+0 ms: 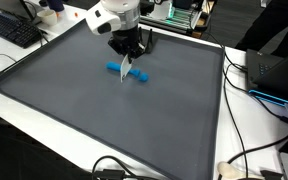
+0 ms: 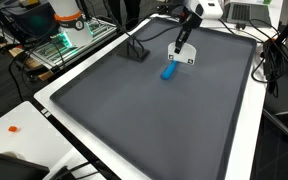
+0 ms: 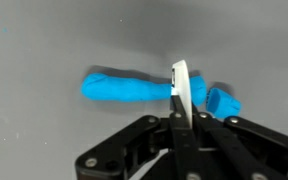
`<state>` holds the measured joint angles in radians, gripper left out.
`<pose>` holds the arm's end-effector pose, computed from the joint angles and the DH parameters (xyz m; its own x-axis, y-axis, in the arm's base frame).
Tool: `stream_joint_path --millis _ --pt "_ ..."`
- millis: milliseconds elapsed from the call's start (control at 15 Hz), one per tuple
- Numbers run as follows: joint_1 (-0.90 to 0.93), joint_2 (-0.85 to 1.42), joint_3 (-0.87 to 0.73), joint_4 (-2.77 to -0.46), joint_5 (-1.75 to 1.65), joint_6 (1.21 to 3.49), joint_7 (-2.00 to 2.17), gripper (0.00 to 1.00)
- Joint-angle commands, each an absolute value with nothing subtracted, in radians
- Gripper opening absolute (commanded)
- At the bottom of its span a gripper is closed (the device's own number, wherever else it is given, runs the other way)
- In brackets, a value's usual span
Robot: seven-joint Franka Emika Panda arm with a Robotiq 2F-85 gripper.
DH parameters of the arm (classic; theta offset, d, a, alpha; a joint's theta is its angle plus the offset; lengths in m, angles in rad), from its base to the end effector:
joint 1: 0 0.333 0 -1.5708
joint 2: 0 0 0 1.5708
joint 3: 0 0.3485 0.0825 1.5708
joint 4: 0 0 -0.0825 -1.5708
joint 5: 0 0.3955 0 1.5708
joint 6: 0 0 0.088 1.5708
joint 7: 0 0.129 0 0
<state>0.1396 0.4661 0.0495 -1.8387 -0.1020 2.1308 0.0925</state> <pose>0.6339 0.1130 0.2617 0.9749 0.1464 -0.1678 0.1598 -0.9847 0.0693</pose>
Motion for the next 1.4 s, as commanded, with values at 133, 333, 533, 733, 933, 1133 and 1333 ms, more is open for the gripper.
stream_joint_path --millis 133,333,533,733,933,1133,1333 --pt "0.139 0.478 0.041 -1.858 -0.127 2.177 0.083 0.01" --pt "0.140 0.488 0.039 -1.859 -0.130 2.192 0.082 0.01" --pt "0.141 0.503 0.039 -1.857 -0.133 2.202 0.082 0.01" --pt "0.141 0.515 0.039 -1.854 -0.132 2.196 0.081 0.01" --pt "0.140 0.525 0.037 -1.853 -0.131 2.181 0.080 0.01" --pt "0.138 0.523 0.037 -1.855 -0.128 2.160 0.079 0.01" --pt "0.135 0.520 0.038 -1.855 -0.123 2.135 0.074 0.01"
